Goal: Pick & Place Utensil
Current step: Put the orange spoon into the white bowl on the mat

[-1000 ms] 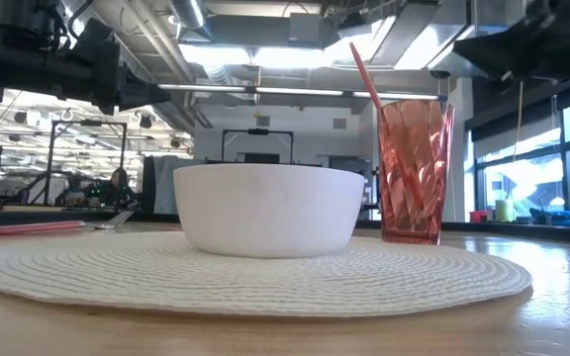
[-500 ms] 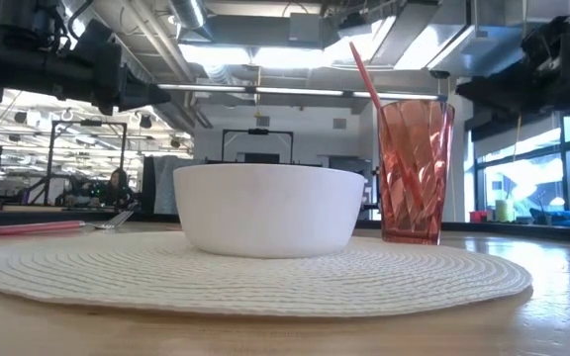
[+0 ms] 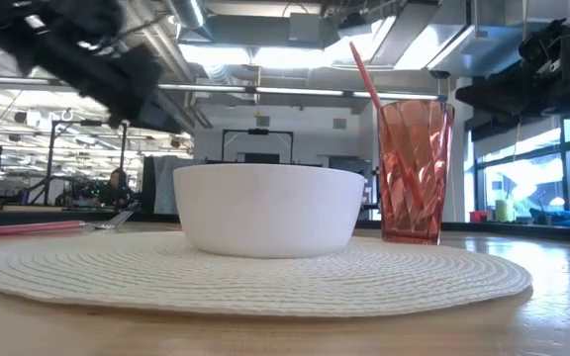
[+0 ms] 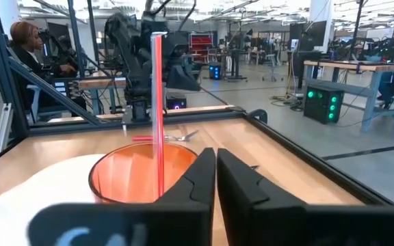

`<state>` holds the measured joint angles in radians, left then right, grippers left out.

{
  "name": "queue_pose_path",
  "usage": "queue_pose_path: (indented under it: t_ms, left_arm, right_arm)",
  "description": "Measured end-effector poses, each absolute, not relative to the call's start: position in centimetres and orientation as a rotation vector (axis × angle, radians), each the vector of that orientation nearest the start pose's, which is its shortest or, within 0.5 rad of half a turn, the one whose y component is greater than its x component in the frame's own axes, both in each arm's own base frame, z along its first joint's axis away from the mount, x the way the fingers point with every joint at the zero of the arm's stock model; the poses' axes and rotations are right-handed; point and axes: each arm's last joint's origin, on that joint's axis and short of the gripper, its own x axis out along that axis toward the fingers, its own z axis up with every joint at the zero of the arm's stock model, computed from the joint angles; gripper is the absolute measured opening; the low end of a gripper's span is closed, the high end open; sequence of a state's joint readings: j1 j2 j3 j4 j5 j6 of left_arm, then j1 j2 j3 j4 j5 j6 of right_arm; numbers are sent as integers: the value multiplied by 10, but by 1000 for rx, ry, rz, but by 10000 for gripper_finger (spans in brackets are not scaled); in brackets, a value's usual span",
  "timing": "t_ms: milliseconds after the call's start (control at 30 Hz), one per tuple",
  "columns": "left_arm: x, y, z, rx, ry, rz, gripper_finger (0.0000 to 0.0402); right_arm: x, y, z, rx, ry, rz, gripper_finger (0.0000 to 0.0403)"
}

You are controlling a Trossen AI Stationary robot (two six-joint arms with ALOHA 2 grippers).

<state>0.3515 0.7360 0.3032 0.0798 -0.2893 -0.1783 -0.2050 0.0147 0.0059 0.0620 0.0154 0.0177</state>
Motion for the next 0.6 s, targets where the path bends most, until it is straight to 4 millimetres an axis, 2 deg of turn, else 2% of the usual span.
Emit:
queue_pose_path:
  t_ms: [100, 200, 300, 433, 600]
  left_arm:
    - [173, 72, 210, -166, 422, 665, 2]
    - [199, 86, 211, -202, 590, 627, 1]
    - [225, 100, 200, -185, 747, 539, 3]
    - [253, 118, 186, -154, 864, 434, 17]
    - [277, 134, 175, -163, 945, 347, 68]
  right_arm:
    - [96, -20, 170, 15, -54, -220, 19]
    - [96, -20, 170, 16, -47, -213, 14]
    - [96, -20, 169, 19, -39, -212, 7]
    - [96, -20, 166, 28, -15, -210, 6]
    - [96, -20, 166, 52, -12, -201, 20]
